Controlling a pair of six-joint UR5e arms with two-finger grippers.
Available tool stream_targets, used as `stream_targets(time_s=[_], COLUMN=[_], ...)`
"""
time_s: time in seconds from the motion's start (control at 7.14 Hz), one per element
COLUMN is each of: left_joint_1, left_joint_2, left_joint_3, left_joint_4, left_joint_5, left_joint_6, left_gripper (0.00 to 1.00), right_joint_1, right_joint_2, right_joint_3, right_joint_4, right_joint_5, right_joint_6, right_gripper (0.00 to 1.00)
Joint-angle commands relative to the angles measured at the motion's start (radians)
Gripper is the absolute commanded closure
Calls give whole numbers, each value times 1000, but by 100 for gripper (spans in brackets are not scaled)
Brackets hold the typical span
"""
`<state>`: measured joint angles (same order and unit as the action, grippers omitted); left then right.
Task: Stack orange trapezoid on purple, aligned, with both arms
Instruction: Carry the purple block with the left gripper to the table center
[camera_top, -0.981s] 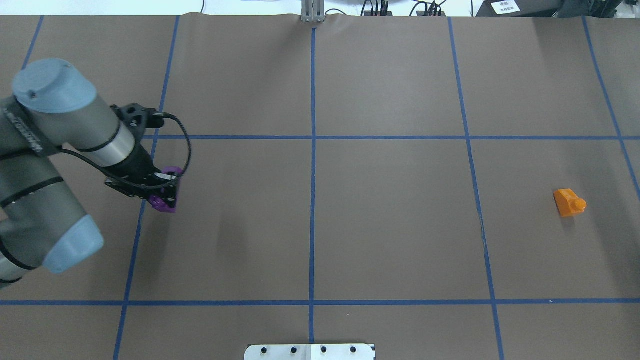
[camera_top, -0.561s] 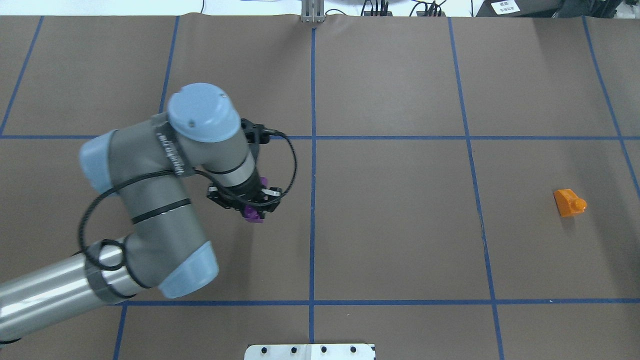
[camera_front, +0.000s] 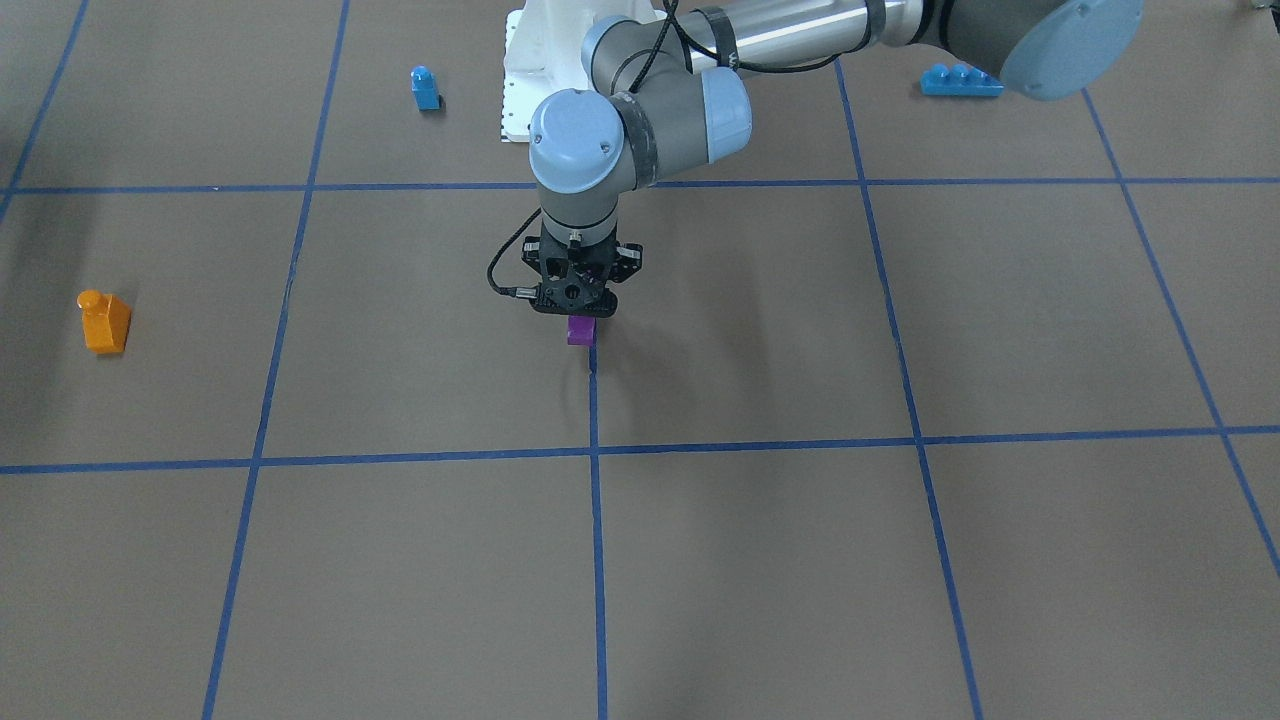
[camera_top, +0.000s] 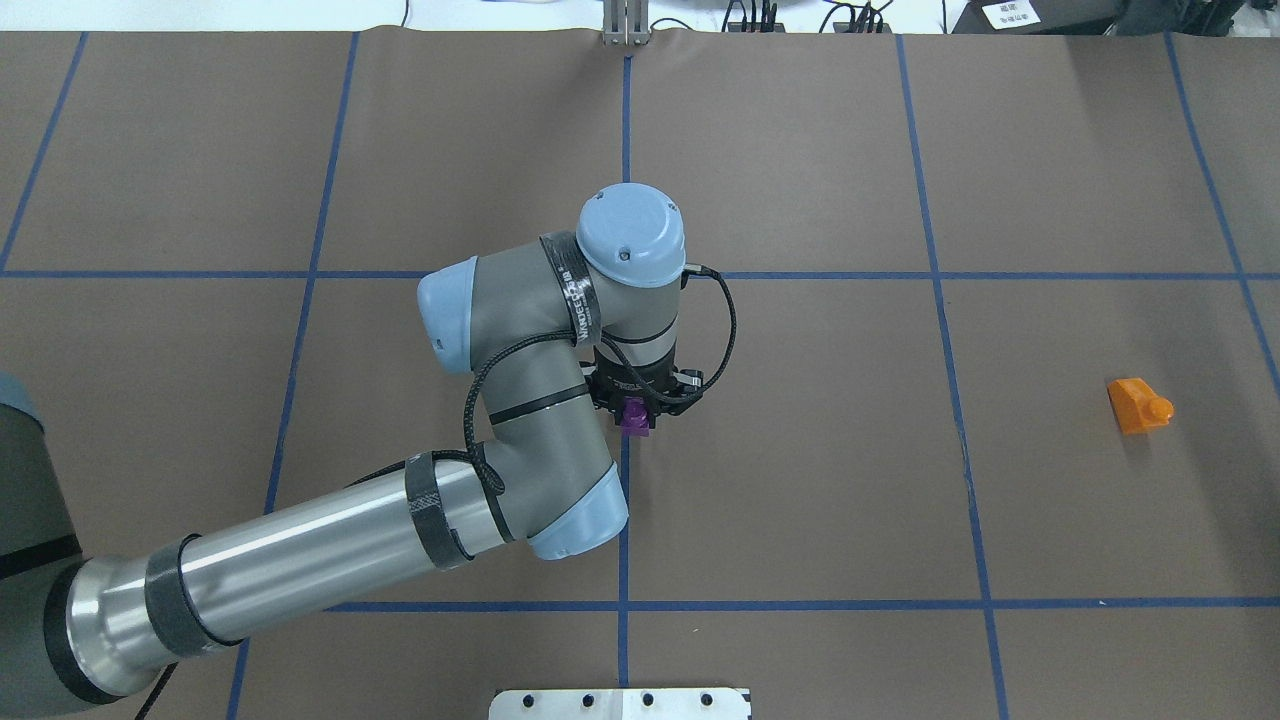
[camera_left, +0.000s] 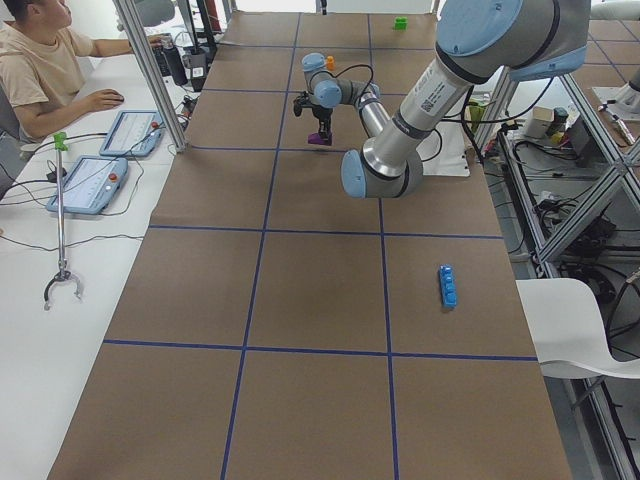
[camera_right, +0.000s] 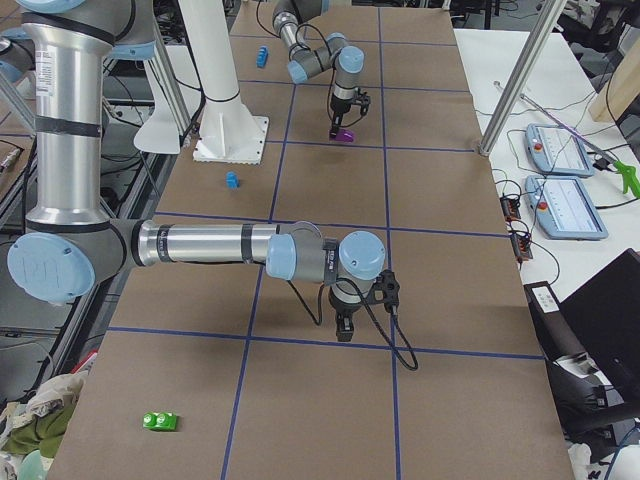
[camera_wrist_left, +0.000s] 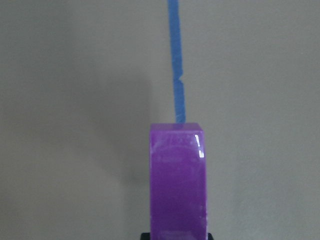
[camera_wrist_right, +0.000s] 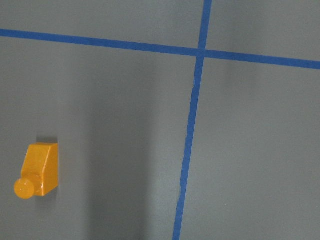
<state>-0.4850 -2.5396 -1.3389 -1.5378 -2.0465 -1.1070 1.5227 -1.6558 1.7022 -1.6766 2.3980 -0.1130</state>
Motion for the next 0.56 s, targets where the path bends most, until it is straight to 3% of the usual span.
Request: stream_targets(time_s=[0.0,0.42], left_joint_1=[16,10], left_joint_2=[-10,-7], left_joint_3=[39,47], left_joint_4=[-24,-13], left_joint_5=[6,9], left_joint_6=[-34,-37], left_gripper=[100,100], right_joint_1=[-4,-4], right_joint_2=[2,2], right_joint_3=[1,1], right_joint_4=[0,0], right_joint_5=[1,1], right_joint_6=[0,0], right_gripper=[0,0])
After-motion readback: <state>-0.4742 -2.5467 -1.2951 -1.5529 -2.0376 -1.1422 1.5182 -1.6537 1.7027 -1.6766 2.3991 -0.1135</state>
